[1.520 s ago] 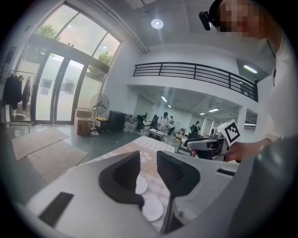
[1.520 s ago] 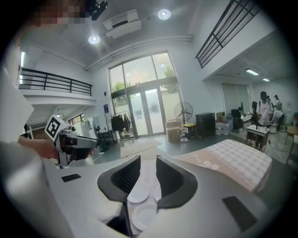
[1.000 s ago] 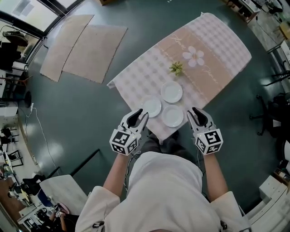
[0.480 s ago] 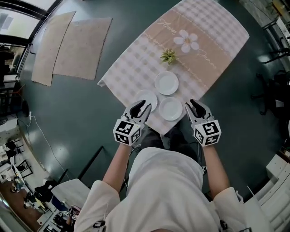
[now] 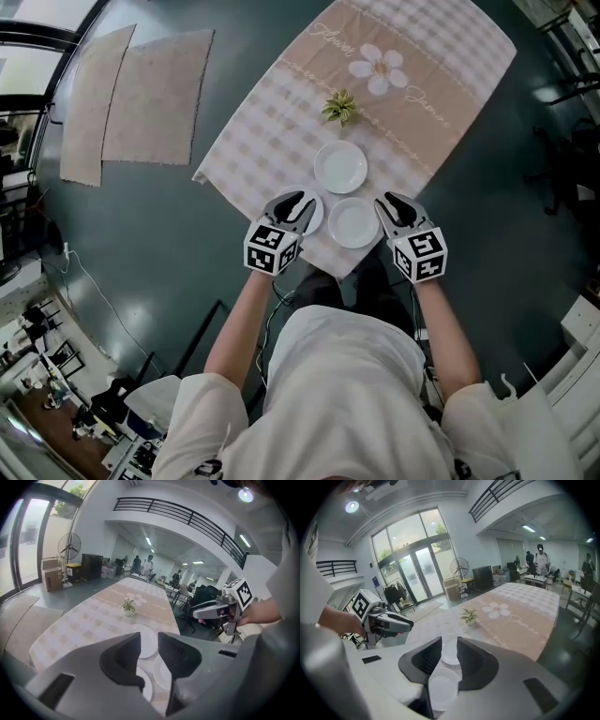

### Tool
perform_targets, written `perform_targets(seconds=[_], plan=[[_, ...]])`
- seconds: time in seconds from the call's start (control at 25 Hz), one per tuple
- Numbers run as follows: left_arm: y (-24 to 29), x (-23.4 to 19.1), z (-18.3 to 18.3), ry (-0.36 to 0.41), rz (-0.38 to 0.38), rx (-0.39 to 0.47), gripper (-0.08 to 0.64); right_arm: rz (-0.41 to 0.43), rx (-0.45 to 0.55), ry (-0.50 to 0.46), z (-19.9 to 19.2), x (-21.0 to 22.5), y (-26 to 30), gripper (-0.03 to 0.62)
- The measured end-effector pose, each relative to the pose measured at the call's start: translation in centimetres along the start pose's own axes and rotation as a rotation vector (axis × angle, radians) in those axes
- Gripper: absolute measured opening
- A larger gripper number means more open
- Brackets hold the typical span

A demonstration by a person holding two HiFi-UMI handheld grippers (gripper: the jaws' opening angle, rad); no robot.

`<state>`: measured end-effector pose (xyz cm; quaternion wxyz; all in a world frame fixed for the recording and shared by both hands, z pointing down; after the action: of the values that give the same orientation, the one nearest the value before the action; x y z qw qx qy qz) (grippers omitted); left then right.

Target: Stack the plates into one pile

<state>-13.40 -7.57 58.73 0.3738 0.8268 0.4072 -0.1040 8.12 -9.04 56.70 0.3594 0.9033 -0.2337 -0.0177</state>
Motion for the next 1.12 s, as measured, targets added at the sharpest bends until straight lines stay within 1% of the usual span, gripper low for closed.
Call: perform_targets(seconds=[0.28,0.48,0.84,1.12], plan=[[3.8,-3.2,-0.5,0.006,-0.038,-0.088,0.122,-0.012,-0.071,0.050,-2.3,0.4,4.5,0.120],[6.4,-5.9,-1.7,-0.011,-0.051,-0.170,0.139,-0.030,-0.111,0.084,-3.9,0.9,7.5,0.120],[9.2,-8.8,-3.8,-0.026,-0.067,-0.293,0.143,-0.053,-0.192,0.136,-6.8,1.8,11.1,0.120],[10.7,-10.6,-4.1,-0.042,-0.070,-0.342,0.156,-0.067,-0.251,0.171,-8.4,2.3,13.0,0.121]])
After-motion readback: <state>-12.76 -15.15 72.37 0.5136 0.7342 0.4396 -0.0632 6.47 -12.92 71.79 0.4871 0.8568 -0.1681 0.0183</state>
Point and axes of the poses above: the fingertips, and each gripper's own axes: y forward along the fingers, x to its right, z out of its top, the point moved 5 cm from there along -y, backward along the fingers, and after that the axes turned 15 degrees about -z, right-handed, at the moved point
